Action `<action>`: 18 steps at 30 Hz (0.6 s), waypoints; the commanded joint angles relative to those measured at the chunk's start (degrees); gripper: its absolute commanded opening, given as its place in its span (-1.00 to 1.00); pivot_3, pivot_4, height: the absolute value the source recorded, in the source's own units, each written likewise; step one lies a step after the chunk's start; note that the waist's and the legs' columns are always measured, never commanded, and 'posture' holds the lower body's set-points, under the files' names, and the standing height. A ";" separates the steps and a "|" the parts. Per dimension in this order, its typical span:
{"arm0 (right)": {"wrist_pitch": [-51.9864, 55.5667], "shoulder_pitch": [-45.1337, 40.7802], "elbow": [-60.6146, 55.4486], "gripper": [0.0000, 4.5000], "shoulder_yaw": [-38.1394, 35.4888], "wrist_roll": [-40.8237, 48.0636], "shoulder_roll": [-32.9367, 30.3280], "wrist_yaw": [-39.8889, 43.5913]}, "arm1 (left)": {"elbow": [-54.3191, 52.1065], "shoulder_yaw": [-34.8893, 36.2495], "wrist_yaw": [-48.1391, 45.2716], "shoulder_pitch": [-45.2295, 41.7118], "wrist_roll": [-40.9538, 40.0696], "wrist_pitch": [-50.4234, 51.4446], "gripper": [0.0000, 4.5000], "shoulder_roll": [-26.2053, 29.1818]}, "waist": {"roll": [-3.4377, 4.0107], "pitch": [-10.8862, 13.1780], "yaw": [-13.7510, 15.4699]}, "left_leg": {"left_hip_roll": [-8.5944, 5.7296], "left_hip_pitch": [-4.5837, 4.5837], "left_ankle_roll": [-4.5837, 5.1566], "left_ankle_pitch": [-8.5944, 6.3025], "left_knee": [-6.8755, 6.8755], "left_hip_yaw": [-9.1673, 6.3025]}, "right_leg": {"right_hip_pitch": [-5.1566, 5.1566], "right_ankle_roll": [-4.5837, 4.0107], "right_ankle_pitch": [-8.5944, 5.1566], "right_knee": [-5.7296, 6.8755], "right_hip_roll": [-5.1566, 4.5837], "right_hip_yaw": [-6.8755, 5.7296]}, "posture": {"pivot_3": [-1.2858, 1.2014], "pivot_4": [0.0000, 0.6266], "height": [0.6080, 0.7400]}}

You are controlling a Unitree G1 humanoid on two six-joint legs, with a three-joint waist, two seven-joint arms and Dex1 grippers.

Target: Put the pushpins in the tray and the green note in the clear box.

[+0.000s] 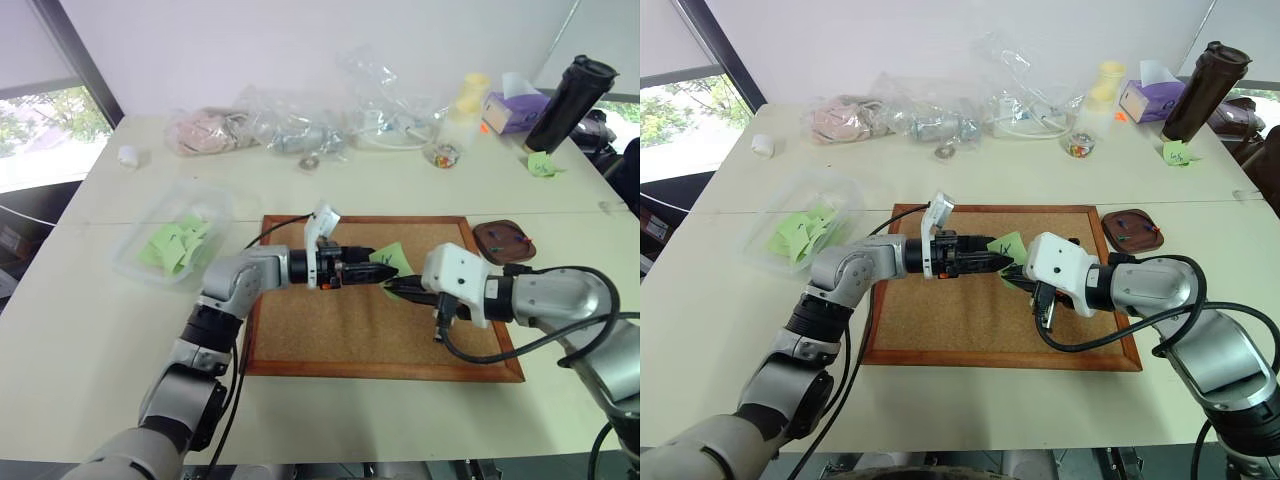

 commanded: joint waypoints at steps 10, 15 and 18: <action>0.56 -0.68 -3.07 -1.00 -1.15 1.13 -0.41 -0.60 | -0.03 1.24 0.06 0.55 0.32 -1.82 -0.99 -0.84 | 0.00 0.00 -0.01 | 0.00 0.00 0.00 0.00 0.00 0.00 | 0.00 0.00 0.00 0.00 0.00 0.00 | 0.03 -0.52 1.00; 0.19 -1.00 -2.51 -1.00 -1.60 0.90 -0.70 -0.66 | -0.32 1.84 0.77 0.77 0.89 -2.91 -0.99 -0.39 | -0.01 0.00 0.01 | 0.00 0.00 0.00 0.00 0.01 0.00 | 0.00 0.00 0.00 0.00 0.00 0.01 | 0.03 -0.52 1.00; 0.07 -1.05 -2.06 -1.00 -2.54 0.85 -1.15 -0.66 | -0.04 1.34 0.64 0.97 2.45 -5.12 -0.99 0.70 | 0.00 0.00 -0.02 | 0.00 0.00 0.00 0.00 0.00 0.00 | 0.00 0.00 0.00 0.00 0.00 0.00 | 0.03 -0.52 1.00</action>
